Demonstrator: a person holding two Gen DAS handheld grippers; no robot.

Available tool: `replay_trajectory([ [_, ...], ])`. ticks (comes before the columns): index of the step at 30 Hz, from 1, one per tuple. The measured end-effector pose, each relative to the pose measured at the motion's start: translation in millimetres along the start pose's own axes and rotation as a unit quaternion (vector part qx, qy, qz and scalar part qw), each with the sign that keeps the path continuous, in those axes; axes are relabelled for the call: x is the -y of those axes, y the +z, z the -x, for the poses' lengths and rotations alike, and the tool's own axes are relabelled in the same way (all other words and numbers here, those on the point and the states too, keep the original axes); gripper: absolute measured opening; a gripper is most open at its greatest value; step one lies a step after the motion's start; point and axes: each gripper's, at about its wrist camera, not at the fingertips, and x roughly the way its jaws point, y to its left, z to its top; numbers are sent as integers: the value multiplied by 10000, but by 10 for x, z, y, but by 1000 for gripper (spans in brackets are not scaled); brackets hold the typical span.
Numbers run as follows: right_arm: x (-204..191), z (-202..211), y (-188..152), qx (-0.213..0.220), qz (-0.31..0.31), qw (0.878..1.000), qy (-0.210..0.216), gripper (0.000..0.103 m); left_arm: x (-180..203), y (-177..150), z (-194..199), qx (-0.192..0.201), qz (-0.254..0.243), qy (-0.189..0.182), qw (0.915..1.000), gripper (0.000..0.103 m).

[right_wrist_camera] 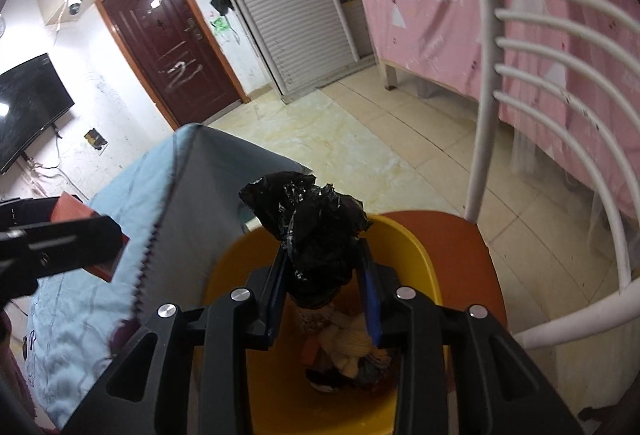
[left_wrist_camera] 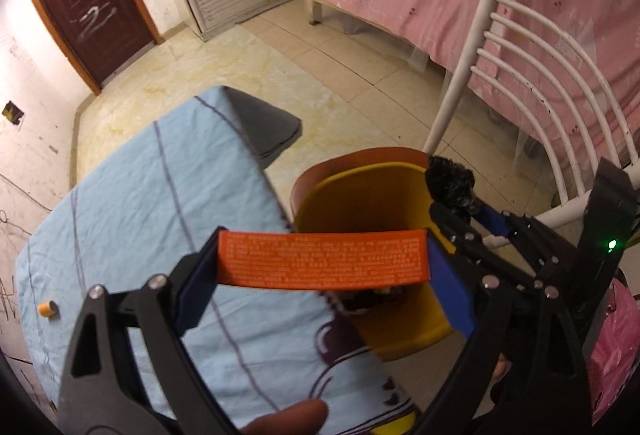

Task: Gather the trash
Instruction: 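Carry both items over the yellow basket and open both tools to drop them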

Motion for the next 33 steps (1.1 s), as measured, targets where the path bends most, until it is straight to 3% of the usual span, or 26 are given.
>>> replay_trajectory([
  [8, 94, -87, -195, -202, -93, 9997, -70, 52, 262, -17, -130, -66, -375, -109, 9992, 89],
  [14, 254, -20, -229, -99, -391, 9991, -110, 53, 312, -17, -123, -47, -446, -182, 9988, 95],
  [22, 311, 78, -221, -19, -493, 9986, -212, 53, 243, -51, -8, 49, -383, -277, 9989, 95],
  [33, -92, 178, 25, 143, -71, 9997, -160, 53, -199, -126, 219, 252, 49, -297, 9992, 95],
])
